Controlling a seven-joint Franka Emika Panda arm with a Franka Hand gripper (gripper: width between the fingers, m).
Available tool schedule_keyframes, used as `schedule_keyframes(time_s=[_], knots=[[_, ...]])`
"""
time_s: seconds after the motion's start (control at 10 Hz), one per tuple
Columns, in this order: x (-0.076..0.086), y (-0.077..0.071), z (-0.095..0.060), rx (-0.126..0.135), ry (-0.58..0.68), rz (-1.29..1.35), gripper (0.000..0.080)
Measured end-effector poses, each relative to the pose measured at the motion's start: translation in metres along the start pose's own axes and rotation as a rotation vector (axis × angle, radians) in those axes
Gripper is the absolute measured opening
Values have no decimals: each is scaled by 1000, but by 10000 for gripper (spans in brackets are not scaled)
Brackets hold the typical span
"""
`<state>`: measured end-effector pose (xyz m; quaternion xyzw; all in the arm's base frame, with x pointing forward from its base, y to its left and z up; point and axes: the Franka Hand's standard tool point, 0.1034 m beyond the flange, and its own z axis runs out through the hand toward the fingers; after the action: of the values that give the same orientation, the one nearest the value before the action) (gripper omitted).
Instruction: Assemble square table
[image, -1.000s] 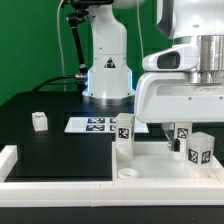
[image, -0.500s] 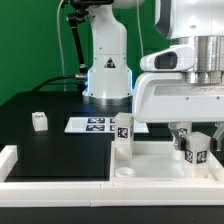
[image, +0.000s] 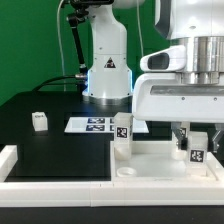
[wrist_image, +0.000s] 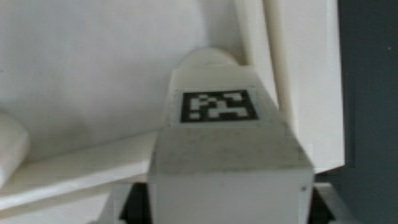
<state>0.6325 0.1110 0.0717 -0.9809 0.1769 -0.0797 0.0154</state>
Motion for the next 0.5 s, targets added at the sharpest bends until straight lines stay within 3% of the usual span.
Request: schedule_keyframes(time_s=[0.1, 0.2, 0.4, 0.5], knots=[[0, 1, 1, -8, -22, 152, 288], [7, 0, 2, -31, -58, 314, 289], [5, -1, 2, -88, -121, 648, 290], [4, 0, 2, -91, -141, 820, 290]])
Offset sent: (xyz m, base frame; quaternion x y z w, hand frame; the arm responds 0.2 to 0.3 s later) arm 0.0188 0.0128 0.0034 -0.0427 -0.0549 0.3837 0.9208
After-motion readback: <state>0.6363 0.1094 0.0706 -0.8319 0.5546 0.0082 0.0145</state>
